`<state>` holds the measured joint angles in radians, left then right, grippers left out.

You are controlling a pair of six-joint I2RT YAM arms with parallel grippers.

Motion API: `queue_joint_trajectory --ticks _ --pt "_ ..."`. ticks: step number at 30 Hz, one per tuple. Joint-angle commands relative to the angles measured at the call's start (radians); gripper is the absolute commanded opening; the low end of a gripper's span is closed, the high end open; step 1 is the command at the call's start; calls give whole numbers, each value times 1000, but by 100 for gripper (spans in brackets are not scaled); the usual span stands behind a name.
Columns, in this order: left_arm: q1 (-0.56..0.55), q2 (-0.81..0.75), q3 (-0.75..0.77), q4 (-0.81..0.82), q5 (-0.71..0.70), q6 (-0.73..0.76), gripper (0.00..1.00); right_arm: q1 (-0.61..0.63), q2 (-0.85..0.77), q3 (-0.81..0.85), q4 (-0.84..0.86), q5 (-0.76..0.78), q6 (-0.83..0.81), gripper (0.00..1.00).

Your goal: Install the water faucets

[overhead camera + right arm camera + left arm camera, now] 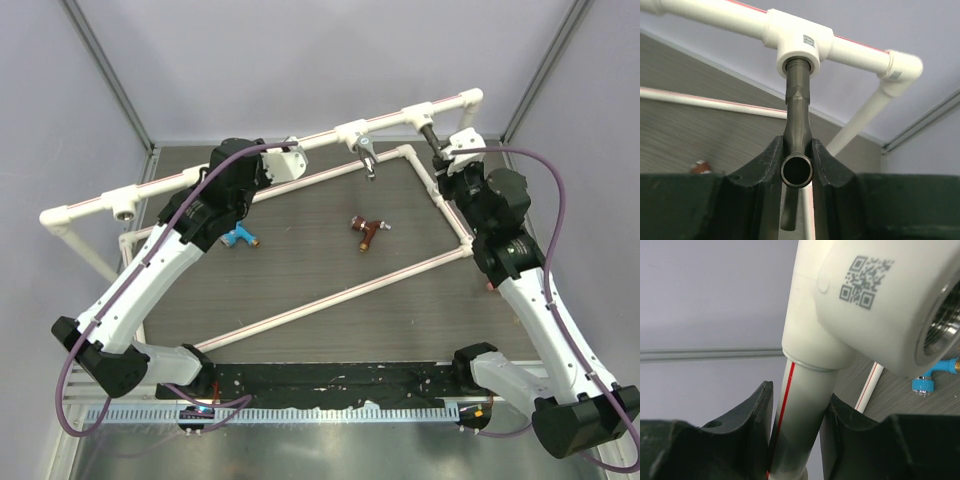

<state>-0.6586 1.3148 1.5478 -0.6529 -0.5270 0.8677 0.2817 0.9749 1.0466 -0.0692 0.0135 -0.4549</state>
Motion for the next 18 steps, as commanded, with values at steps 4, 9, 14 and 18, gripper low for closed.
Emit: queue_joint_trajectory --ticks 4,9,14,18 --pt "-21 -22 15 38 35 -167 0 -2 -11 -74 369 -205 858 1" --pt "-21 -25 12 38 35 -165 0 -53 -18 -172 627 -187 1421 1" --pt "-24 -26 11 39 35 -164 0 -82 -5 -261 862 -139 1791 1" --pt "-24 -28 11 39 33 -165 0 -82 -1 -313 950 -28 2028 1"
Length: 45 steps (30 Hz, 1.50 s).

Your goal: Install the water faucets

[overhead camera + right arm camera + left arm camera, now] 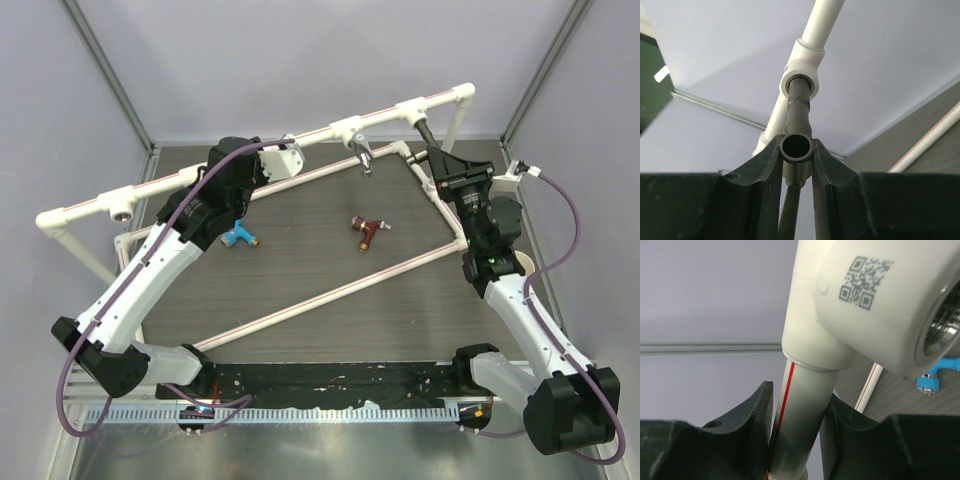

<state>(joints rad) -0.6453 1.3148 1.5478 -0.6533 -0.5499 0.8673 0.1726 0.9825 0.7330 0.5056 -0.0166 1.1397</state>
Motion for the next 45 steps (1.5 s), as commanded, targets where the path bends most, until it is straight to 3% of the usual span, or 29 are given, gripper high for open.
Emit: queue_joint_trajectory --ticks 1,6,10,14,31,35,39,43,45 --pt "-37 -31 11 41 56 -165 0 27 -13 -9 382 12 484 3" --pt "-37 -34 11 38 56 -166 0 21 -63 -46 341 167 514 17" --pt "-37 -37 11 38 54 -165 0 10 -79 -38 320 108 431 45" --pt "-37 -35 11 38 54 -166 0 -12 -110 -20 231 47 325 63" --pt "-42 -46 12 37 57 -166 0 -35 -338 -18 -318 47 -102 78" --pt "-45 -48 14 35 56 -166 0 -36 -360 34 -450 35 -355 78" --pt "-48 -51 12 35 57 -166 0 -35 -351 202 -657 33 -830 78" --pt "-48 -52 11 38 59 -165 0 -35 -335 324 -807 -26 -1209 78" --pt "-48 -54 9 40 61 -165 0 -35 -315 377 -846 -20 -1319 77"
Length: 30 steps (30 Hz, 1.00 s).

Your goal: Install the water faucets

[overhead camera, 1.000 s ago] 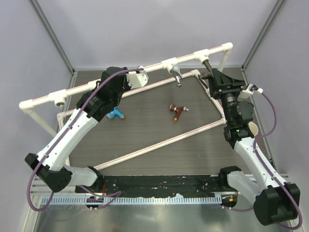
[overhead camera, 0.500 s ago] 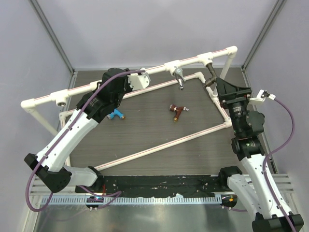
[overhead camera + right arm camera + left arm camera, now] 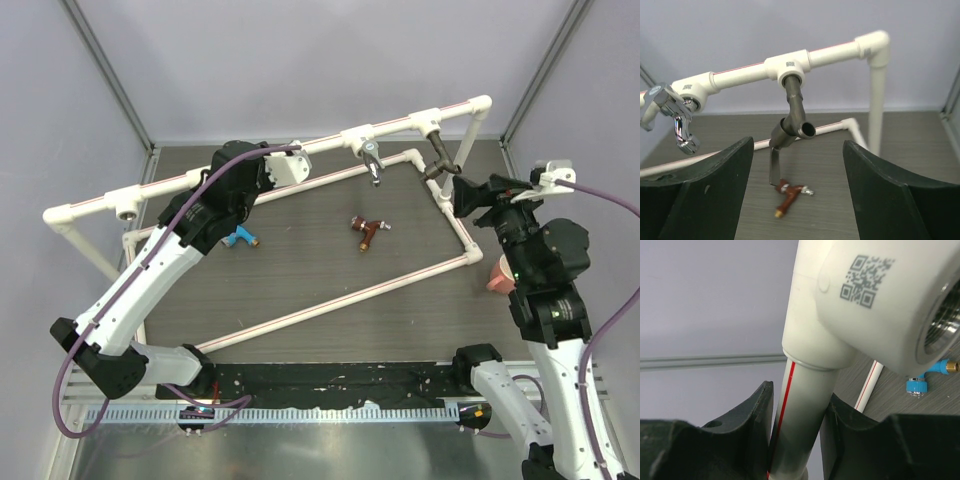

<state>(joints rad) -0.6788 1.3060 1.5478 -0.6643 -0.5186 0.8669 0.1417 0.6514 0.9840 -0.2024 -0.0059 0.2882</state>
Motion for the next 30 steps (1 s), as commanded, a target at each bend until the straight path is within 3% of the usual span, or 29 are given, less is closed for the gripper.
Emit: queue_joint_trajectory --ticks 1,4,8,15,22,30 --pt "-15 -44 8 52 31 -166 0 -2 24 142 -169 -31 -577 78" --pt "-15 -45 9 51 31 -166 0 24 47 166 -181 -5 -694 78" --pt "-15 -51 9 52 32 -166 0 88 86 194 -229 49 -967 78" --pt "-16 -53 1 58 29 -164 0 220 185 265 -290 214 -1231 78" --pt "-16 -51 1 57 23 -163 0 326 264 269 -325 388 -1374 78" --pt "-16 -39 6 57 15 -160 0 398 304 127 -103 440 -1481 77"
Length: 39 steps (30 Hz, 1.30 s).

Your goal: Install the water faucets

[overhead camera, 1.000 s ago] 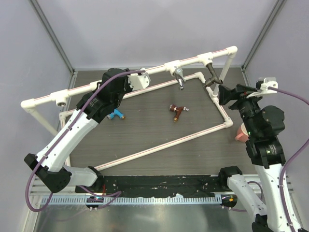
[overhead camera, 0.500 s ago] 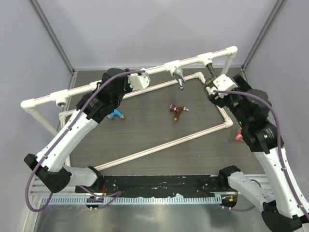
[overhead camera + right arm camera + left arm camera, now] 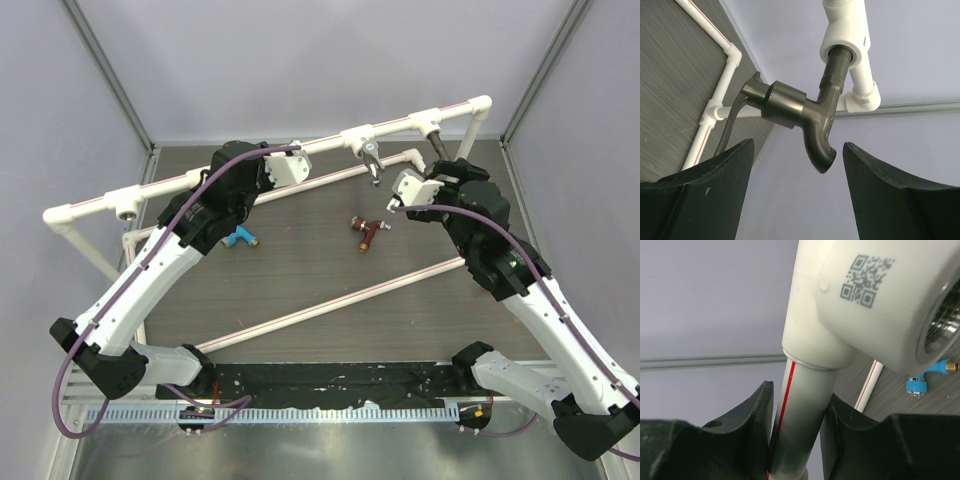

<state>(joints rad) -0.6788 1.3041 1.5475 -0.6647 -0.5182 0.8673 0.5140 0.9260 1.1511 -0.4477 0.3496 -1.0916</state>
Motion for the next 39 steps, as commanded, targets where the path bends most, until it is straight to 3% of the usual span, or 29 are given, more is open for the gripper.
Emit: queue_joint_trajectory --ticks 1,6,9,14,17,23,29,36,39 --pt "-16 -37 6 56 15 -159 0 29 34 -51 179 107 -119 78" --pt "-16 -32 6 53 12 -159 0 34 54 -108 306 157 -154 75" --pt "-16 -31 6 51 12 -159 0 34 54 -111 360 141 -78 69" --pt "-18 -32 6 53 12 -157 0 34 48 -99 360 31 128 42" --pt "-16 -35 6 53 12 -159 0 34 45 -97 371 -20 290 29" --pt "-18 -35 6 53 12 -157 0 32 50 -111 441 -78 631 12" --pt "-16 -37 5 54 12 -156 0 -3 25 -113 537 -72 1003 1" --pt "-18 -40 2 57 12 -156 0 -159 -22 -159 638 -185 1415 1" --pt "-16 -42 0 60 14 -154 0 -282 -33 -224 731 -293 1703 1"
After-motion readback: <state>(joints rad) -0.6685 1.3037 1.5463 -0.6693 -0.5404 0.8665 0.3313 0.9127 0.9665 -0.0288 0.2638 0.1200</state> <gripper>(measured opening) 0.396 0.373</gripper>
